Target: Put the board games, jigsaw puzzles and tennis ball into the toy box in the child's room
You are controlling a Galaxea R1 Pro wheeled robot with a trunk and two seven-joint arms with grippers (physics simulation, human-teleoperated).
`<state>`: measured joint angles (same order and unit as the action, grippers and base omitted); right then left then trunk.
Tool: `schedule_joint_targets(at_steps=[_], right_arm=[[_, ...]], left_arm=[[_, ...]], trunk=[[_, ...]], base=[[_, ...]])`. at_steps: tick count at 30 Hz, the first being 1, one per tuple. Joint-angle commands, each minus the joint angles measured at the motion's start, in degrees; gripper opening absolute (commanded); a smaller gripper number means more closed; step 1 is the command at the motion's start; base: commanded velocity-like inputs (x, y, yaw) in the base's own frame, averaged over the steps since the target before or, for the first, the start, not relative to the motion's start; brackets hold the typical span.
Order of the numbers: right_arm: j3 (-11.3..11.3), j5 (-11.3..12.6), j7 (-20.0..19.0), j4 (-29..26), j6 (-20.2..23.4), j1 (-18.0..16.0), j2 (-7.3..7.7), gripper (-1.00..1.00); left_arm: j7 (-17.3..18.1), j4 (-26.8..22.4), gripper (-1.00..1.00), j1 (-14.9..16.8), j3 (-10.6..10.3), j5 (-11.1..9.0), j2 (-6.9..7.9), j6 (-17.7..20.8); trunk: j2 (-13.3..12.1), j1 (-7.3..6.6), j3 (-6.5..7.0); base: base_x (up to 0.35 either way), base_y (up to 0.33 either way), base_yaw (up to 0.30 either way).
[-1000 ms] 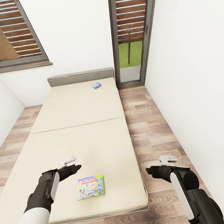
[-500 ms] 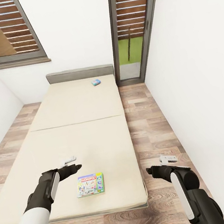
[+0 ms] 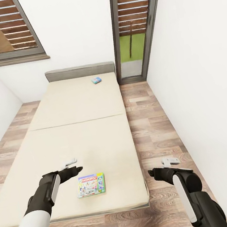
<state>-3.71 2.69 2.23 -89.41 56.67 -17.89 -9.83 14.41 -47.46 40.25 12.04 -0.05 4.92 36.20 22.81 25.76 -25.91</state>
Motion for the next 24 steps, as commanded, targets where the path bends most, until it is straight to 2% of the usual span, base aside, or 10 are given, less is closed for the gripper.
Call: schedule_joint_targets(at_steps=[1,7,13,18,24], right_arm=[[-0.07,0.30,0.23,-0.06,0.26,-0.04,-0.04,1.00],[-0.07,0.30,0.30,-0.06,0.26,-0.04,-0.02,1.00],[-0.23,0.36,0.32,-0.06,0.20,0.01,-0.01,1.00],[-1.54,0.43,0.30,-0.06,0.08,0.26,-0.01,1.00],[-2.04,0.33,0.32,-0.06,-0.84,0.42,-0.07,1.00]], left_arm=[[0.27,-0.06,1.00,0.03,0.14,0.00,-0.03,0.35],[0.27,-0.08,1.00,0.05,0.10,-0.01,0.20,0.29],[0.27,-0.07,1.00,0.06,0.09,0.02,0.04,0.28],[0.31,-0.08,1.00,0.06,0.09,0.04,0.07,0.29],[0.29,-0.09,1.00,0.02,0.09,0.05,0.00,0.28]], trunk=[[0.10,0.03,-0.19],[0.10,0.03,-0.75],[0.10,0.03,-1.32],[0.10,0.03,-1.80],[0.10,0.03,-2.28]], base=[[0.000,0.000,0.000],[0.042,0.000,0.000],[0.233,0.000,0.000],[0.139,0.000,0.000],[0.029,0.000,0.000]])
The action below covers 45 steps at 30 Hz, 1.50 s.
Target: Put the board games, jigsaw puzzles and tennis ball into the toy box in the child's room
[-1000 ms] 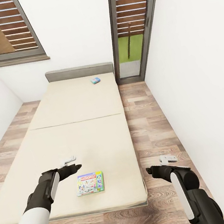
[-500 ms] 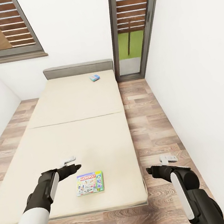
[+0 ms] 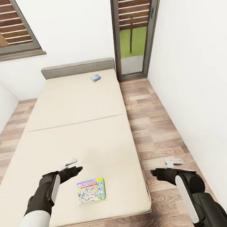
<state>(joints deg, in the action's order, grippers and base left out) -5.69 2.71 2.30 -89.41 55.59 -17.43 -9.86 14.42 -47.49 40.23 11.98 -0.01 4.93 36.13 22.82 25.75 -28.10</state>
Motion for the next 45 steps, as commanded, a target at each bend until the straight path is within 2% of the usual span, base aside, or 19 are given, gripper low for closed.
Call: schedule_joint_targets(at_steps=[1,12,45], right_arm=[[-0.12,0.29,0.24,-0.06,-0.31,0.01,-0.04,1.00],[-0.03,0.34,0.25,-0.05,-3.00,0.35,0.02,1.00],[-0.20,0.96,0.06,-0.02,-2.51,0.18,0.01,1.00]], left_arm=[[0.27,-0.06,1.00,0.05,0.15,0.01,0.05,0.35],[0.26,-0.05,1.00,0.03,0.15,0.01,0.14,0.36],[0.16,0.02,1.00,0.02,0.06,0.25,-0.13,0.43]], trunk=[[0.10,0.03,-0.12],[0.10,0.03,-0.22],[0.10,0.03,-0.23]], base=[[0.008,0.000,0.000],[0.064,0.000,0.000],[0.019,0.000,0.000]])
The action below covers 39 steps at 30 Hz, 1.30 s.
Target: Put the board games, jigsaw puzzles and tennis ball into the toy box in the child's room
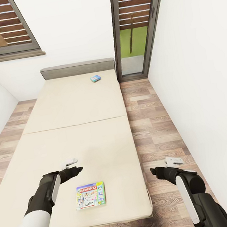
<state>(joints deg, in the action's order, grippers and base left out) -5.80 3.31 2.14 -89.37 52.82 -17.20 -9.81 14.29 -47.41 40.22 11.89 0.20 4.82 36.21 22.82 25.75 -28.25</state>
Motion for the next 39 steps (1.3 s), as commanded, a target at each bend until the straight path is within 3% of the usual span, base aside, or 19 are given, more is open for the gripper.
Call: schedule_joint_targets(at_steps=[1,11,21,39], right_arm=[[-0.08,0.36,0.23,-0.05,0.27,-0.06,-0.04,1.00],[-0.08,0.36,0.23,-0.06,0.43,-0.17,-0.07,1.00],[-0.08,0.07,0.23,-0.08,0.44,-0.17,-0.04,1.00],[-0.08,-0.15,0.23,-0.05,0.44,-0.18,-0.03,1.00]], left_arm=[[0.27,-0.06,1.00,0.03,0.15,0.04,-0.03,0.35],[0.01,0.10,1.00,0.03,-0.13,0.12,-0.07,0.33],[-0.36,0.36,1.00,0.03,-3.90,0.23,-0.08,0.02],[-0.41,0.38,1.00,0.04,-4.33,0.17,-0.09,-0.86]], trunk=[[0.10,0.03,-0.09],[0.10,0.03,-0.71],[0.10,0.03,-1.61],[0.10,0.03,-3.27]], base=[[0.000,0.000,0.000],[0.000,0.000,0.000],[0.000,0.000,0.000],[0.000,0.000,0.000]])
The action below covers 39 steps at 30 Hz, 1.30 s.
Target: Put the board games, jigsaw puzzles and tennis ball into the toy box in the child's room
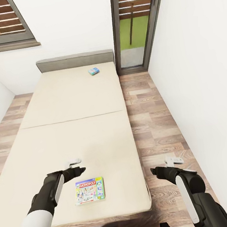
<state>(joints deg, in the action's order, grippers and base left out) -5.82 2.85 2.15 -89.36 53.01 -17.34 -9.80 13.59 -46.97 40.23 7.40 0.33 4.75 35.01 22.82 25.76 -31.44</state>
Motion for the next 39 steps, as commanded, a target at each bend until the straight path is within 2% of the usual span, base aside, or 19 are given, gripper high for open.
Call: schedule_joint_targets(at_steps=[1,39], right_arm=[[-0.07,0.31,0.23,-0.06,0.25,-0.02,-0.05,1.00],[-0.15,0.31,0.31,-0.03,0.25,-0.13,0.03,1.00]], left_arm=[[0.30,-0.06,1.00,0.03,0.15,0.04,-0.02,0.30],[0.32,-0.06,1.00,0.03,0.21,-0.10,-0.02,-0.63]], trunk=[[0.10,0.03,-0.17],[0.10,0.03,-3.69]], base=[[0.000,0.000,0.000],[0.000,0.000,0.000]])
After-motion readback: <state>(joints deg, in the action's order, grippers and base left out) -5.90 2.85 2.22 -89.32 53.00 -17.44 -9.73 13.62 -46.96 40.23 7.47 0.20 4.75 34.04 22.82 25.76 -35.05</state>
